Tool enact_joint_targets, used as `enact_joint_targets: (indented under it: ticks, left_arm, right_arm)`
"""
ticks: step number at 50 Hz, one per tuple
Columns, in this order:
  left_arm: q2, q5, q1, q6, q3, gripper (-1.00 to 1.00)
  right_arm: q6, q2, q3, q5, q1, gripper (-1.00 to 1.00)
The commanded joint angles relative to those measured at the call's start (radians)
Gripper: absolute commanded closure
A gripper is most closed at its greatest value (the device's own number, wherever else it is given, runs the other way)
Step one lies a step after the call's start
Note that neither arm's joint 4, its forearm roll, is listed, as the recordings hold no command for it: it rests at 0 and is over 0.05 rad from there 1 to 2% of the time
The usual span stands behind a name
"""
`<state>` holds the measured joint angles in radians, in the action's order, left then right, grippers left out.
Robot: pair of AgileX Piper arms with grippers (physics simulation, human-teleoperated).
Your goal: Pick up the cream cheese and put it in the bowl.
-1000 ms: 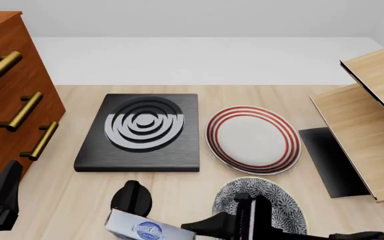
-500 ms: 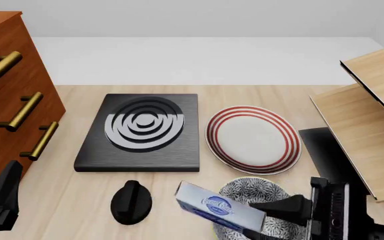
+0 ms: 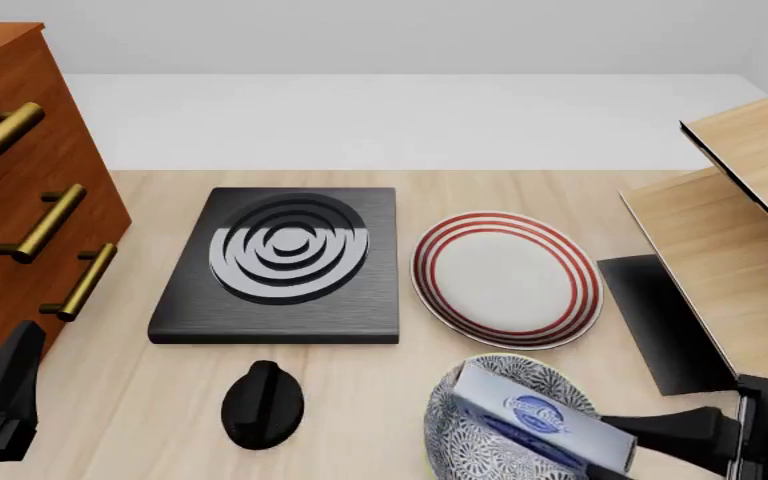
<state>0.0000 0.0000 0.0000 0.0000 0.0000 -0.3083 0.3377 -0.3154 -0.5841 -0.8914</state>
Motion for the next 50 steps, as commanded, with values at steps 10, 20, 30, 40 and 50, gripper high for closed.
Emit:
enact_joint_targets:
  ticks: [10, 20, 30, 40, 50]
  left_arm:
    - [0.000, 0.000, 0.000, 0.000, 0.000, -1.00]
    - [0.000, 0.000, 0.000, 0.000, 0.000, -1.00]
    - [0.000, 0.000, 0.000, 0.000, 0.000, -1.00]
    - [0.000, 0.000, 0.000, 0.000, 0.000, -1.00]
    - [0.000, 0.000, 0.000, 0.000, 0.000, -1.00]
  right_arm:
    - [-0.002, -0.052, 0.006, -0.120, 0.079, 1.00]
    - [0.000, -0.005, 0.039, -0.080, 0.086, 1.00]
    - [0.010, 0.047, 0.069, -0.011, 0.080, 1.00]
    - [0.020, 0.080, 0.099, 0.039, 0.076, 1.00]
    - [0.034, 0.113, 0.126, 0.088, 0.074, 1.00]
